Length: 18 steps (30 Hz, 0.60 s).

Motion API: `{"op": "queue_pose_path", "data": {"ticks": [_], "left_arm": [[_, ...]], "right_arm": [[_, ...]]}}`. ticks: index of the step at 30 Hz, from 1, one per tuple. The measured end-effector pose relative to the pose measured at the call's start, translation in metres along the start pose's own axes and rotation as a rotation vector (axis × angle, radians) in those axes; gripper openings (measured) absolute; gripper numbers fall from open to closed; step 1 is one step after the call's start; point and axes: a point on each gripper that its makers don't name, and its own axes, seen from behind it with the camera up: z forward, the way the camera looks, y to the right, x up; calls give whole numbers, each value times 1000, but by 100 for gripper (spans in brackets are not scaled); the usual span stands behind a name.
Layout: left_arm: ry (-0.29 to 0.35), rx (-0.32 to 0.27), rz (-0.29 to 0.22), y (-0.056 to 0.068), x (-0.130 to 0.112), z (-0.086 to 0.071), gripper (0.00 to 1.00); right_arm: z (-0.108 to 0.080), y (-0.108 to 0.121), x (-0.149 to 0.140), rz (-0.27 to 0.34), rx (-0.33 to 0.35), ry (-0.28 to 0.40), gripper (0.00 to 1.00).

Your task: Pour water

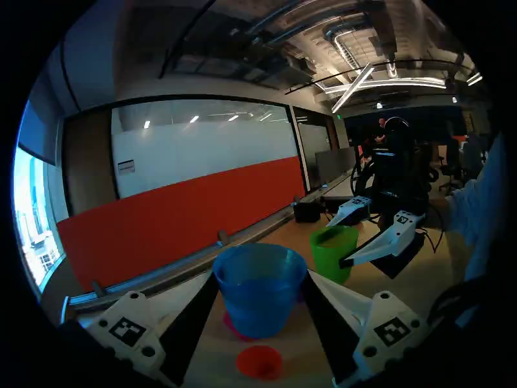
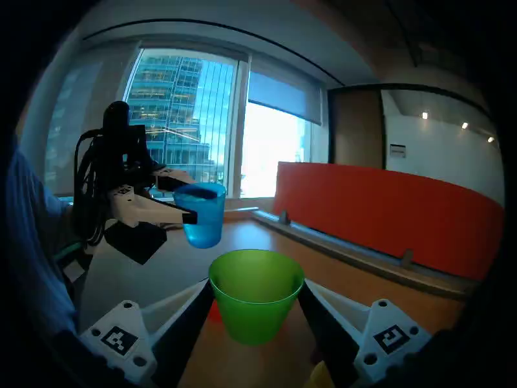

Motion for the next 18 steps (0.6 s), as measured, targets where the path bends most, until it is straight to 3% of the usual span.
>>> {"op": "queue_pose_path", "data": {"ticks": [18], "left_arm": [[16, 58, 216, -13, 31, 3, 86]], "right_arm": [[13, -20, 4, -20, 49, 9, 91]]}}
